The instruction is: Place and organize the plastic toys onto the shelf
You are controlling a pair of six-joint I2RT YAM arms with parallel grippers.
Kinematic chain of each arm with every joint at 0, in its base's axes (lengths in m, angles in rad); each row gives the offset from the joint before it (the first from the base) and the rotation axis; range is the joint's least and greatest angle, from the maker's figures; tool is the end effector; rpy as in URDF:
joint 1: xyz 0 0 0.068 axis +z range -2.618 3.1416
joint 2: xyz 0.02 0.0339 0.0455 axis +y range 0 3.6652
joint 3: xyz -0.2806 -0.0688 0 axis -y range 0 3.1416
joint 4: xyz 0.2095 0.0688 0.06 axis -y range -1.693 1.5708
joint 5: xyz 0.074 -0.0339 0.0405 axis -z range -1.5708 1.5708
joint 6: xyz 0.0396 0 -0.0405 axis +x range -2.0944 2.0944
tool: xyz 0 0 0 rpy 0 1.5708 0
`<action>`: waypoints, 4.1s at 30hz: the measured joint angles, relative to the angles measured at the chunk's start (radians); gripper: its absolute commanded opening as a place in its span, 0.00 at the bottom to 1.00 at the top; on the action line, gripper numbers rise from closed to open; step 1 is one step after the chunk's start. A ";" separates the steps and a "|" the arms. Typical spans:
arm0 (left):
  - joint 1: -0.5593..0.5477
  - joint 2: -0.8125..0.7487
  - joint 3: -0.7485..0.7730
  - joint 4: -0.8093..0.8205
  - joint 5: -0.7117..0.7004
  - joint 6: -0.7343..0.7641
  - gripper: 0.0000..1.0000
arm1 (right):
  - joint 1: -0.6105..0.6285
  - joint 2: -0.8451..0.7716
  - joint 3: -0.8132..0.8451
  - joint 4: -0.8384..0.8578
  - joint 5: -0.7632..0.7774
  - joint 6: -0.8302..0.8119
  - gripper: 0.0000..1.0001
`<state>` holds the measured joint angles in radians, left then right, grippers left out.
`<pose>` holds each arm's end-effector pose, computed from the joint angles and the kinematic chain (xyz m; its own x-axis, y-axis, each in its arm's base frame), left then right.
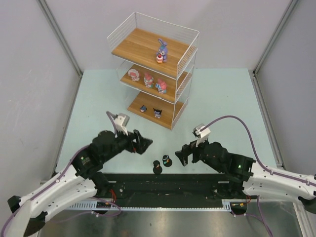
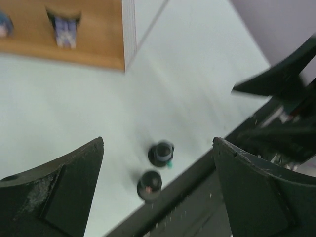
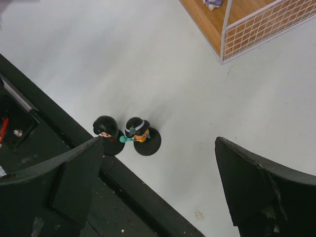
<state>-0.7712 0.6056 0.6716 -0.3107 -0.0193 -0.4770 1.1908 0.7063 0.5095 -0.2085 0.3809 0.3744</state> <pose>0.0755 -0.0724 0.3194 -0.4681 -0.1851 -0.8641 0.5274 0.7260 -0.4413 0.0602 0.1111 0.2698 -0.4051 -0.0988 -0.9089 -0.6310 0.7497 0.1997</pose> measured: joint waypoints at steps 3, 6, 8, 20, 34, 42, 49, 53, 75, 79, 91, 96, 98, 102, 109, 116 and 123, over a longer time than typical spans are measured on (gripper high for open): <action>-0.129 -0.070 -0.125 -0.055 -0.099 -0.096 1.00 | -0.014 -0.053 0.000 0.000 0.014 0.020 1.00; -0.249 -0.127 -0.210 -0.083 -0.206 -0.201 1.00 | -0.035 -0.100 0.000 -0.009 0.030 0.037 1.00; -0.327 -0.138 -0.238 -0.076 -0.275 -0.265 1.00 | -0.050 -0.119 0.000 -0.018 0.034 0.045 1.00; -0.660 0.249 -0.237 -0.060 -0.565 -0.624 0.87 | -0.084 -0.185 0.000 -0.089 0.040 0.084 1.00; -0.682 0.349 -0.237 -0.056 -0.657 -0.819 0.66 | -0.096 -0.209 0.000 -0.116 0.040 0.089 1.00; -0.698 0.458 -0.197 -0.074 -0.666 -0.844 0.66 | -0.104 -0.211 0.000 -0.118 0.040 0.089 1.00; -0.702 0.486 -0.169 -0.090 -0.687 -0.861 0.64 | -0.110 -0.217 -0.001 -0.124 0.040 0.089 1.00; -0.702 0.508 -0.164 -0.097 -0.689 -0.871 0.59 | -0.115 -0.221 -0.004 -0.125 0.040 0.089 1.00; -0.704 0.631 -0.071 -0.149 -0.690 -0.948 0.54 | -0.156 -0.227 -0.005 -0.126 0.007 0.085 1.00; -0.704 0.650 -0.059 -0.163 -0.693 -0.970 0.53 | -0.166 -0.228 -0.005 -0.126 -0.003 0.083 1.00; -0.704 0.685 -0.048 -0.194 -0.696 -1.017 0.51 | -0.192 -0.240 -0.019 -0.124 -0.031 0.077 1.00; -0.704 0.688 -0.048 -0.201 -0.697 -1.027 0.51 | -0.201 -0.240 -0.021 -0.123 -0.043 0.077 1.00; -0.704 0.689 -0.048 -0.201 -0.700 -1.035 0.51 | -0.202 -0.240 -0.021 -0.123 -0.048 0.077 1.00; -0.704 0.689 -0.048 -0.201 -0.705 -1.043 0.49 | -0.206 -0.240 -0.021 -0.123 -0.051 0.077 1.00; -0.704 0.709 -0.031 -0.201 -0.713 -1.042 0.47 | -0.211 -0.240 -0.022 -0.123 -0.058 0.077 1.00; -0.704 0.738 -0.017 -0.201 -0.713 -1.042 0.47 | -0.215 -0.240 -0.022 -0.124 -0.058 0.077 1.00; -0.704 0.746 -0.014 -0.201 -0.714 -1.043 0.42 | -0.218 -0.241 -0.022 -0.124 -0.061 0.077 1.00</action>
<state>-1.4754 1.3518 0.6571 -0.5114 -0.7330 -1.5196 0.9726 0.4652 0.4877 -0.3328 0.3195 0.4519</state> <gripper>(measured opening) 0.438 0.994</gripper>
